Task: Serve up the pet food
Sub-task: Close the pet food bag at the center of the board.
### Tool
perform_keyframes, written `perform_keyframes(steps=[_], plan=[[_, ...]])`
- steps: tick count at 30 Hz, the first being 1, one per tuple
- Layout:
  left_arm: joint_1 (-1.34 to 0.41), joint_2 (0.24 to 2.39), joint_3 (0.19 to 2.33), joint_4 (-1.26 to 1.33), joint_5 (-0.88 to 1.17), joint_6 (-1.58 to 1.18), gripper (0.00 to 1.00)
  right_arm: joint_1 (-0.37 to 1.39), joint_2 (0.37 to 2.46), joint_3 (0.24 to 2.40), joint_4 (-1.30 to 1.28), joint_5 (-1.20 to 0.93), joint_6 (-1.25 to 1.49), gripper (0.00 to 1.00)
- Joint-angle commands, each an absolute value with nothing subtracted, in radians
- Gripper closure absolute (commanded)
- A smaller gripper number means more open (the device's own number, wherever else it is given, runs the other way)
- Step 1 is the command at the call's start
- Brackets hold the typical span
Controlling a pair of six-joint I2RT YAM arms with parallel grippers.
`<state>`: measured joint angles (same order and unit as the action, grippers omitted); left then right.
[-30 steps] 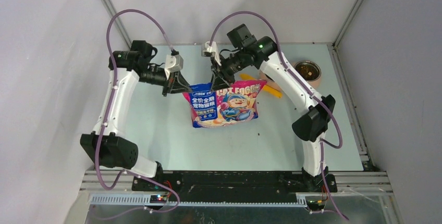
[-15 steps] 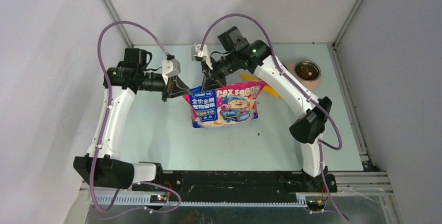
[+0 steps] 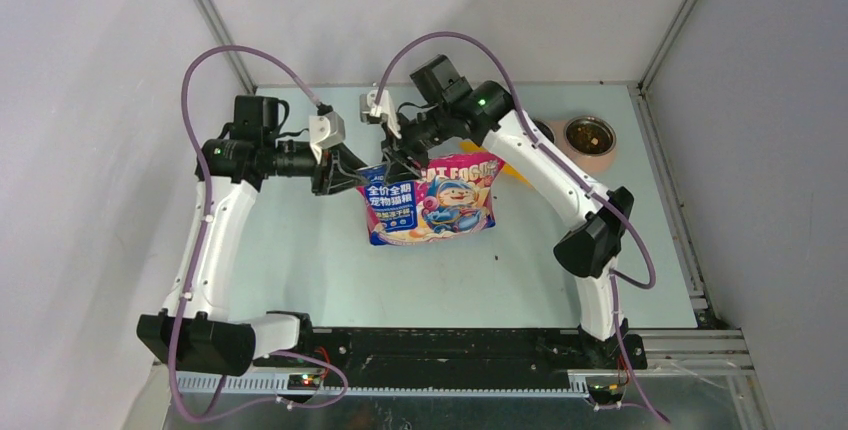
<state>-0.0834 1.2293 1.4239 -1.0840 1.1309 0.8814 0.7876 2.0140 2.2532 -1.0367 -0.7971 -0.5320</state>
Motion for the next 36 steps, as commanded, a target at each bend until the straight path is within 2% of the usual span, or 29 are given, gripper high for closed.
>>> perform_keyframes(steps=[1, 4, 6, 8, 9, 10, 19, 25, 31, 33, 34, 35, 36], plan=[[-0.094, 1.2, 1.406, -1.053, 1.137, 0.859, 0.6, 0.815, 2.038, 2.288, -0.991, -0.74, -0.534, 0.55], [-0.095, 1.196, 1.399, -1.051, 1.135, 0.859, 0.6, 0.822, 2.047, 2.29, -0.974, -0.717, -0.529, 0.57], [-0.095, 1.191, 1.393, -1.048, 1.133, 0.862, 0.6, 0.824, 2.053, 2.298, -0.969, -0.712, -0.526, 0.63], [-0.095, 1.188, 1.39, -1.047, 1.131, 0.861, 0.6, 0.826, 2.058, 2.305, -0.967, -0.715, -0.523, 0.79], [-0.096, 1.187, 1.388, -1.045, 1.129, 0.863, 0.59, 0.827, 2.06, 2.309, -0.968, -0.72, -0.524, 0.95], [-0.095, 1.184, 1.387, -1.044, 1.127, 0.863, 0.59, 0.826, 2.061, 2.31, -0.97, -0.723, -0.523, 0.98], [-0.124, 1.164, 1.349, -1.006, 1.036, 0.874, 0.47, 0.769, 2.022, 2.308, -0.946, -0.939, -0.414, 1.0], [-0.151, 1.179, 1.323, -0.908, 0.991, 0.8, 0.47, 0.764, 2.006, 2.29, -0.961, -0.957, -0.419, 1.0], [-0.152, 1.215, 1.354, -0.876, 1.044, 0.743, 0.63, 0.764, 2.005, 2.283, -0.978, -0.952, -0.43, 1.0], [-0.152, 1.224, 1.36, -0.863, 1.045, 0.723, 0.77, 0.763, 2.005, 2.284, -0.977, -0.953, -0.428, 1.0], [-0.155, 1.227, 1.362, -0.859, 1.043, 0.72, 0.9, 0.762, 2.005, 2.284, -0.976, -0.954, -0.425, 1.0], [-0.16, 1.228, 1.36, -0.856, 1.03, 0.715, 0.97, 0.761, 2.004, 2.284, -0.973, -0.955, -0.42, 1.0], [-0.162, 1.228, 1.357, -0.852, 1.02, 0.714, 0.99, 0.759, 2.003, 2.285, -0.972, -0.957, -0.418, 1.0]])
